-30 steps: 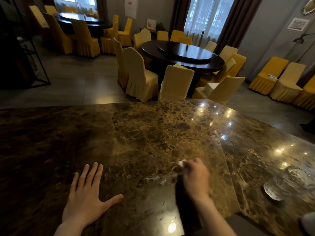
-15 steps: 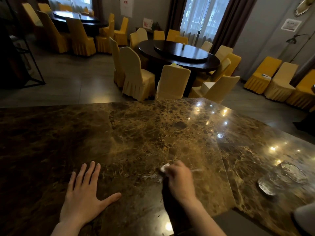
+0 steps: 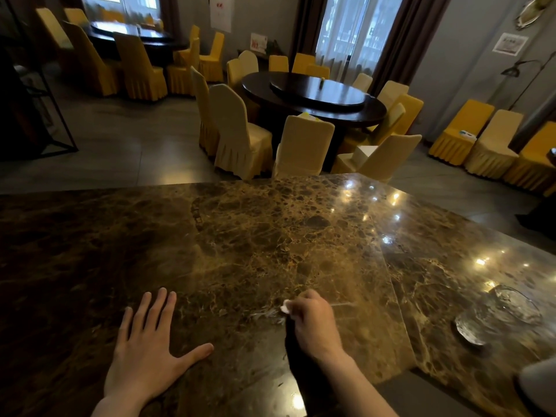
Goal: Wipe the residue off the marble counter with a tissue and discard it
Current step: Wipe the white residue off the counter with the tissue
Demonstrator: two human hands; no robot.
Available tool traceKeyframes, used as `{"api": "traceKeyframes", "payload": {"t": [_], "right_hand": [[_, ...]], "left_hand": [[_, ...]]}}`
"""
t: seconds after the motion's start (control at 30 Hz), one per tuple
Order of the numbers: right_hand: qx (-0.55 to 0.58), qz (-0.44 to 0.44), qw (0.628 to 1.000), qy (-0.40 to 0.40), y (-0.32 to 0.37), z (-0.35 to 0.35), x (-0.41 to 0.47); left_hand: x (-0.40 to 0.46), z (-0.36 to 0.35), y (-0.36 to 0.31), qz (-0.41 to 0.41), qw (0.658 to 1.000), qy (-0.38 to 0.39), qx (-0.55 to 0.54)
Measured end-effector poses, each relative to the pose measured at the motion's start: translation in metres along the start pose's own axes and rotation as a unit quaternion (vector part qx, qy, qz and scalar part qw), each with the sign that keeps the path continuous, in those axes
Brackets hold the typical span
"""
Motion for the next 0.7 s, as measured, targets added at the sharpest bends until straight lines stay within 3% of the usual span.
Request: {"api": "traceKeyframes", "payload": {"t": [0.07,0.17,0.33,0.5,0.7], "right_hand": [[0.059,-0.031,0.997,-0.032,-0.008,0.015,0.004],[0.085,-0.144,0.979,-0.118,-0.057,0.057,0.014],[-0.037,-0.192,0.976,-0.094,-0.114,0.089,0.024],[-0.109,-0.149,0.979,-0.087,-0.101,0.064,0.012],[-0.026,-0.033,0.997,-0.065,-0.04,0.03,0.007]], "left_hand": [[-0.001,0.0,0.001,0.001,1.0,-0.003,-0.005],[0.0,0.0,0.001,0.001,1.0,-0.001,0.002],[0.001,0.001,0.001,0.002,1.0,-0.005,-0.01],[0.001,0.0,0.001,0.002,1.0,-0.009,-0.006],[0.0,0.0,0.001,-0.003,1.0,-0.015,-0.011]]}}
Point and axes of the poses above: each hand's wrist, its own x-axis towards the middle knuckle, its own z-axis out of the back of the hand, y = z × x, the point moved 8 cm from there along x, towards the middle knuckle, and after that the axes turned 5 degrees about -x, right-handed, at the moved point
